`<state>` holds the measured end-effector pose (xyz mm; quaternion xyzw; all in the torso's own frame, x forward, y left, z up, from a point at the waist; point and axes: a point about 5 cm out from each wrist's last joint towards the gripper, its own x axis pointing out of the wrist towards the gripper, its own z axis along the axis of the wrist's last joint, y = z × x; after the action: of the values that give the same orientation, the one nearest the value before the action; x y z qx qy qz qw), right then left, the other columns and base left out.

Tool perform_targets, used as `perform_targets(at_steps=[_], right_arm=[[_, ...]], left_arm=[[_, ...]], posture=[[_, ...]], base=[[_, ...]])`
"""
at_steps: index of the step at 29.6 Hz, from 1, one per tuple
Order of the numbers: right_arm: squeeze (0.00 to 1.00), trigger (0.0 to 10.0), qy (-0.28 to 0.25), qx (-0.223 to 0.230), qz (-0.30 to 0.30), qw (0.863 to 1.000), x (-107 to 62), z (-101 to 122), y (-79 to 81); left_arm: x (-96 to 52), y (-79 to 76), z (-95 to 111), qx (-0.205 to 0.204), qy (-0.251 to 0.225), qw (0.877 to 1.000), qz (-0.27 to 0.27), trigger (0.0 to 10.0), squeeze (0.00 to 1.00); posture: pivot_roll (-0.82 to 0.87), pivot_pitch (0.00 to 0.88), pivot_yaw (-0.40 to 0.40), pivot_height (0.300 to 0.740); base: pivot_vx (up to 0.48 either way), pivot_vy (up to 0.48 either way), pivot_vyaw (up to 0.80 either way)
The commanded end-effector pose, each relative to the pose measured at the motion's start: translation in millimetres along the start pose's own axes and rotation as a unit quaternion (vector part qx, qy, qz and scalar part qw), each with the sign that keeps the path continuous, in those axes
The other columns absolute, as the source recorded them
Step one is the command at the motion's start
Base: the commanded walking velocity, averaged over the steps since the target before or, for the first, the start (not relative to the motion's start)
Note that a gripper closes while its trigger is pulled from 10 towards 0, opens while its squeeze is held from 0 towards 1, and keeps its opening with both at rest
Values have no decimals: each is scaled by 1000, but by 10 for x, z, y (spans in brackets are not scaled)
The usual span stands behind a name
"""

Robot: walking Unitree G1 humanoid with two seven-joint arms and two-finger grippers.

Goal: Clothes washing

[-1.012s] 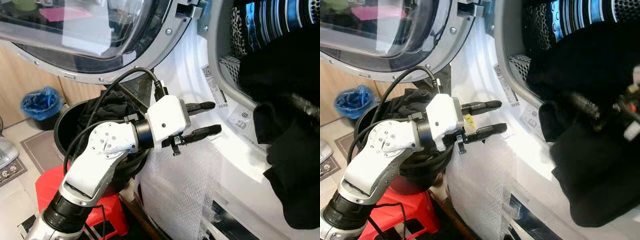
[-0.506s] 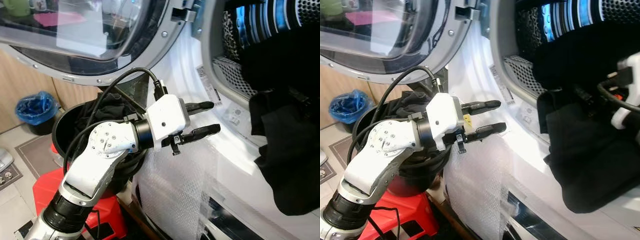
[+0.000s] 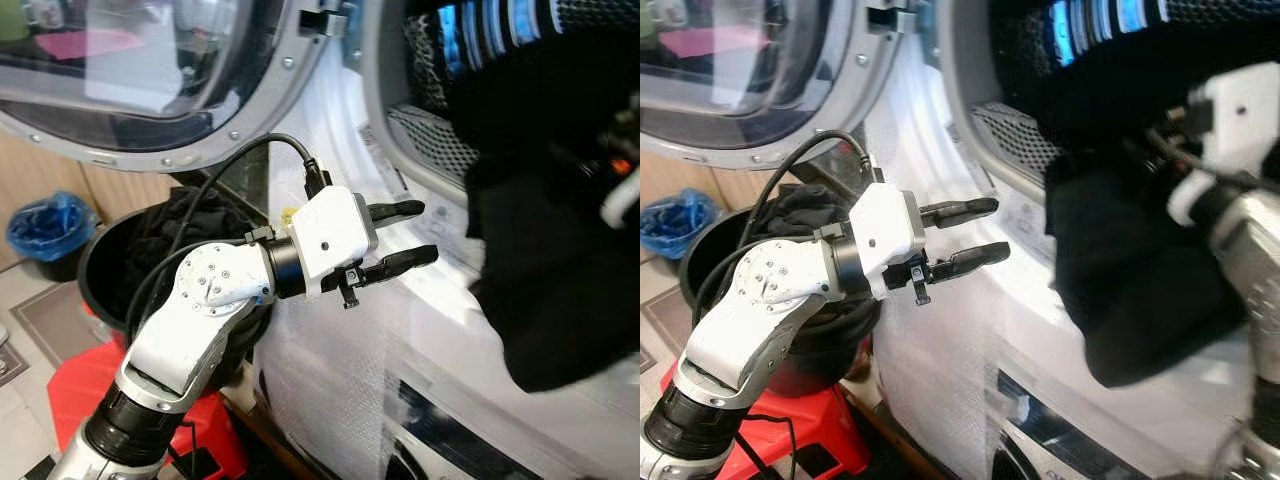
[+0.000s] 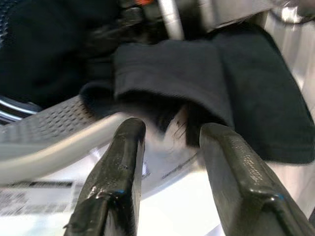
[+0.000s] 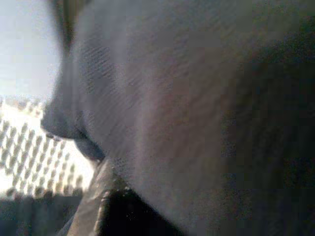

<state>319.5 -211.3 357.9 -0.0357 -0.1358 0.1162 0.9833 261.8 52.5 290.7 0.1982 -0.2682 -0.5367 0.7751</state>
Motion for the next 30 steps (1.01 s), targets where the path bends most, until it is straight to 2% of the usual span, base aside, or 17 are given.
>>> perform_targets(at_steps=[1, 2, 3, 4, 5, 6, 10, 11, 12, 17, 18, 20, 21, 22, 24, 26, 30], right_arm=[[0, 0, -57, 46, -96, 993, 125, 227, -100], [0, 0, -64, 63, -110, 990, 164, 260, -98], [0, 0, -100, 70, -169, 978, 284, 423, -125], [0, 0, -100, 70, -169, 978, 284, 423, -125], [0, 0, -130, 100, -207, 965, 389, 573, -149], [0, 0, -149, 100, -232, 956, 451, 688, -156], [0, 0, -210, 59, -300, 929, 590, 1030, -108], [0, 0, -210, 59, -300, 929, 590, 1030, -108], [0, 0, -223, 40, -344, 911, 625, 1132, -111], [0, 0, -200, 40, -371, 906, 737, 1107, -111], [0, 10000, -171, 32, -349, 921, 829, 1021, -55], [0, 10000, -123, -1, -293, 948, 980, 843, 85], [0, 10000, -96, -37, -255, 962, 1037, 710, 174], [996, 10000, -52, -125, -156, 978, 1117, 475, 353], [1000, 10000, -36, -176, -109, 978, 1131, 366, 420], [1000, 10000, -32, -166, -93, 981, 1127, 335, 431], [1000, 10000, -39, -121, -57, 990, 1084, 432, 325]], left_arm=[[41, -31, 80, 5, -18, 1000, -12, 10000, 0], [45, -32, 78, 5, -18, 1000, -12, 10000, 0], [57, -36, 81, 3, -21, 1000, -16, 10000, 0], [57, -36, 81, 3, -21, 1000, -16, 10000, 0], [68, -38, 81, 3, -22, 1000, -19, 10000, 0], [77, -37, 78, 3, -23, 1000, -21, 10000, 0], [104, -44, 78, 0, -26, 999, -25, 10000, 0], [104, -44, 78, 0, -26, 999, -25, 10000, 0], [112, -49, 80, -2, -28, 999, -27, 10000, 0], [121, -54, 75, -3, -28, 999, -26, 10000, 0], [119, -58, 73, -3, -27, 999, -23, 10000, 0], [105, -64, 69, -2, -24, 1000, -18, 10000, 0], [90, -66, 64, -2, -22, 1000, -16, 10000, 0], [76, -65, 59, -2, -20, 1000, -13, 10000, 0], [74, -65, 59, -2, -20, 1000, -12, 10000, 0], [75, -65, 59, -2, -20, 1000, -12, 10000, 0], [77, -69, 61, -3, -22, 1000, -13, 10000, 0]], posture=[[134, 205, -129, 740], [134, 205, -129, 740], [130, 202, -120, 740], [130, 202, -120, 740], [125, 199, -116, 740], [120, 196, -111, 740], [113, 191, -106, 740], [113, 191, -106, 740], [113, 191, -106, 740], [124, 191, -122, 740], [130, 193, -127, 740], [132, 193, -129, 740], [132, 193, -133, 740], [132, 193, -133, 740], [132, 193, -133, 740], [132, 193, -133, 740], [124, 190, -130, 740]], base=[[0, 0, 0], [0, 0, 0], [0, 0, 0], [0, 0, 0], [0, 0, 0], [0, 0, 0], [0, 0, 0], [0, 0, 0], [0, 0, 0], [0, 0, 0], [0, 0, 0], [0, 0, 0], [0, 0, 0], [0, 0, 0], [0, 0, 0], [0, 0, 0], [0, 0, 0]])
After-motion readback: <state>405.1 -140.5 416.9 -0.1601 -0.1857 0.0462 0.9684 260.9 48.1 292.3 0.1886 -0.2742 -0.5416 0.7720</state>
